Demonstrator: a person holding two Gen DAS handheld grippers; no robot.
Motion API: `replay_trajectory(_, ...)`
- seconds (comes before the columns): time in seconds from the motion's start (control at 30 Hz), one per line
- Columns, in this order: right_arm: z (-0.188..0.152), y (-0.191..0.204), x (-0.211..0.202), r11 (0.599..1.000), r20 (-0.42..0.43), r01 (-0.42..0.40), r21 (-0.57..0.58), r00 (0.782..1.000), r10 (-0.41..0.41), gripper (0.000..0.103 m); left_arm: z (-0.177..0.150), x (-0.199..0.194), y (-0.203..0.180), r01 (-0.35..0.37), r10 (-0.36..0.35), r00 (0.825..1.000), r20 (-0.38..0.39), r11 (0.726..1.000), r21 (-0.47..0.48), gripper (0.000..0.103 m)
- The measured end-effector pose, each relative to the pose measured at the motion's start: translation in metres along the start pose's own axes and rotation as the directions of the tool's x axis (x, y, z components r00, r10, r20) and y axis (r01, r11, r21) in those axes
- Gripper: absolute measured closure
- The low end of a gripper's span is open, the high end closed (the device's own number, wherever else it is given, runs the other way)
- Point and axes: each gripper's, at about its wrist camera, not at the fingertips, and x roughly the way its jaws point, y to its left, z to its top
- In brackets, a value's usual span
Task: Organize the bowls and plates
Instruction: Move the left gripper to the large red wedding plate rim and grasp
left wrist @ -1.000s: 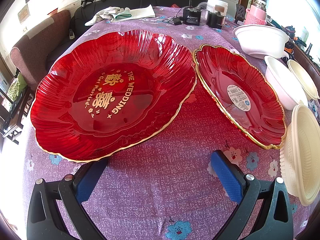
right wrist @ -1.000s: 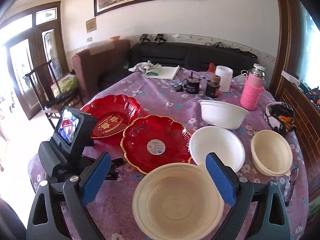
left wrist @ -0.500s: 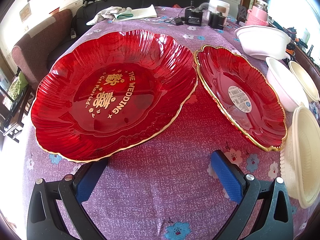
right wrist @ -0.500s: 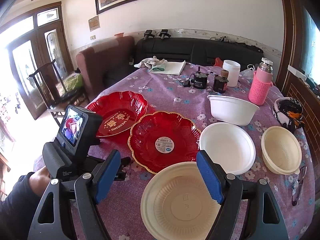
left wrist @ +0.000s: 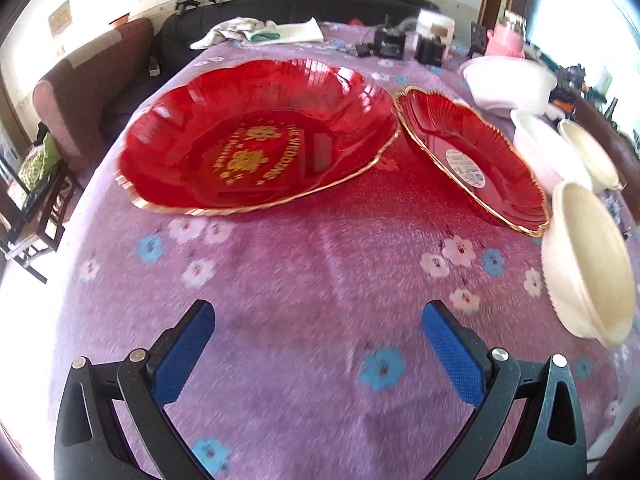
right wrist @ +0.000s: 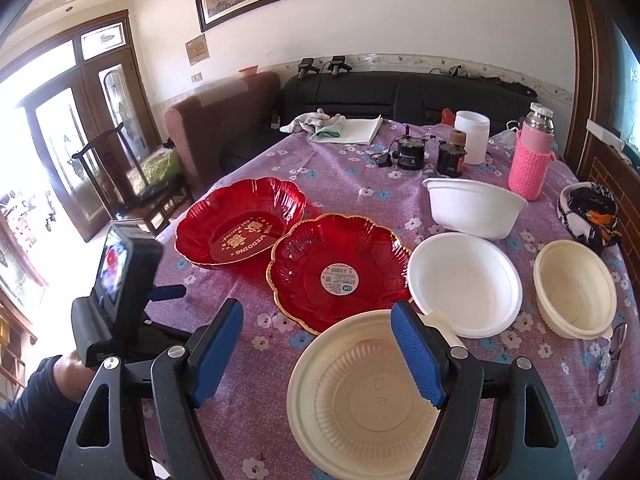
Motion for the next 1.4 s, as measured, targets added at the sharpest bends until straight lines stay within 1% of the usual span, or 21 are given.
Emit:
replay_trajectory(0.1, 0.002, -0.003, 0.004, 1.000, -0.020, -0.020, 0.021, 1.000, 0.020, 0.022, -0.003, -0.018, 0.016, 0.007, -0.005, 0.999, 0.046, 0.999, -0.039, 0.000)
replay_trajectory(0.23, 0.004, 0.002, 0.008, 0.999, -0.034, -0.034, 0.012, 0.999, 0.034, 0.022, 0.003, -0.039, 0.036, -0.009, 0.018, 0.995, 0.101, 0.997, -0.081, 0.000)
replay_trajectory(0.4, 0.017, 0.007, 0.015, 1.000, -0.071, -0.023, 0.005, 0.997, 0.023, 0.022, 0.019, -0.050, 0.061, -0.020, 0.033, 0.992, 0.120, 0.994, -0.109, 0.000)
replay_trajectory(0.5, 0.031, 0.007, 0.022, 1.000, -0.094, -0.027, 0.012, 0.995, 0.028, 0.022, 0.029, -0.053, 0.074, 0.006, 0.011, 0.992, 0.125, 0.992, -0.128, 0.002)
replay_trajectory(0.6, 0.045, 0.009, 0.033, 0.999, -0.117, -0.049, 0.016, 0.992, 0.050, 0.022, 0.039, -0.055, 0.086, 0.012, 0.007, 0.992, 0.123, 0.989, -0.149, 0.009)
replay_trajectory(0.67, 0.054, 0.010, 0.042, 0.998, -0.131, -0.061, 0.027, 0.989, 0.064, 0.022, 0.046, -0.054, 0.095, 0.009, 0.009, 0.994, 0.111, 0.987, -0.162, 0.017)
replay_trajectory(0.7, 0.058, 0.011, 0.046, 0.997, -0.137, -0.073, 0.031, 0.988, 0.076, 0.024, 0.048, -0.054, 0.098, 0.011, 0.007, 0.994, 0.107, 0.987, -0.163, 0.026)
replay_trajectory(0.73, 0.063, 0.012, 0.051, 0.996, -0.146, -0.083, 0.035, 0.985, 0.087, 0.030, 0.051, -0.052, 0.101, 0.010, 0.007, 0.995, 0.097, 0.986, -0.166, 0.034)
replay_trajectory(0.77, 0.066, 0.013, 0.055, 0.996, -0.155, -0.085, 0.037, 0.984, 0.090, 0.033, 0.055, -0.047, 0.105, 0.013, 0.001, 0.997, 0.081, 0.985, -0.172, 0.040)
replay_trajectory(0.8, 0.070, 0.014, 0.061, 0.995, -0.165, -0.090, 0.041, 0.982, 0.096, 0.037, 0.055, -0.045, 0.109, 0.021, -0.009, 0.998, 0.069, 0.984, -0.175, 0.052)
replay_trajectory(0.83, 0.076, 0.016, 0.067, 0.994, -0.174, -0.104, 0.045, 0.979, 0.111, 0.045, 0.057, -0.040, 0.113, 0.028, -0.019, 0.999, 0.050, 0.983, -0.183, 0.054)
replay_trajectory(0.9, 0.085, 0.019, 0.080, 0.992, -0.195, -0.111, 0.052, 0.973, 0.120, 0.049, 0.061, -0.034, 0.123, 0.040, -0.035, 0.999, 0.028, 0.974, -0.222, 0.051)
replay_trajectory(0.93, 0.089, 0.019, 0.085, 0.991, -0.203, -0.118, 0.060, 0.971, 0.128, 0.049, 0.063, -0.031, 0.128, 0.047, -0.043, 0.999, 0.018, 0.968, -0.246, 0.043)
replay_trajectory(1.0, 0.097, 0.018, 0.097, 0.989, -0.214, -0.128, 0.079, 0.966, 0.142, 0.049, 0.067, -0.025, 0.135, 0.067, -0.068, 0.998, 0.003, 0.959, -0.274, 0.036)
replay_trajectory(1.03, 0.102, 0.015, 0.105, 0.990, -0.215, -0.110, 0.094, 0.968, 0.128, 0.049, 0.069, -0.022, 0.138, 0.077, -0.080, 0.997, 0.001, 0.957, -0.281, 0.036)
replay_trajectory(1.13, 0.113, 0.009, 0.133, 0.988, -0.261, -0.108, 0.106, 0.956, 0.133, 0.049, 0.073, -0.014, 0.145, 0.085, -0.097, 0.995, -0.024, 0.949, -0.303, 0.033)
replay_trajectory(1.17, 0.116, 0.005, 0.144, 0.986, -0.273, -0.112, 0.122, 0.952, 0.142, 0.052, 0.075, -0.012, 0.147, 0.084, -0.098, 0.995, -0.032, 0.948, -0.308, 0.032)
replay_trajectory(1.2, 0.119, 0.003, 0.152, 0.982, -0.284, -0.127, 0.138, 0.945, 0.162, 0.070, 0.076, -0.010, 0.148, 0.079, -0.095, 0.995, -0.037, 0.948, -0.309, 0.032)
replay_trajectory(1.23, 0.121, 0.001, 0.158, 0.981, -0.294, -0.127, 0.149, 0.941, 0.166, 0.079, 0.077, -0.009, 0.149, 0.073, -0.088, 0.996, -0.034, 0.949, -0.306, 0.032)
replay_trajectory(1.33, 0.126, 0.000, 0.181, 0.980, -0.335, -0.127, 0.152, 0.926, 0.172, 0.079, 0.082, -0.007, 0.152, 0.045, -0.057, 0.998, -0.031, 0.954, -0.297, 0.032)
replay_trajectory(1.4, 0.127, 0.002, 0.192, 0.991, -0.356, -0.073, 0.114, 0.928, 0.109, 0.079, 0.086, -0.006, 0.155, 0.042, -0.054, 0.998, -0.029, 0.952, -0.303, 0.032)
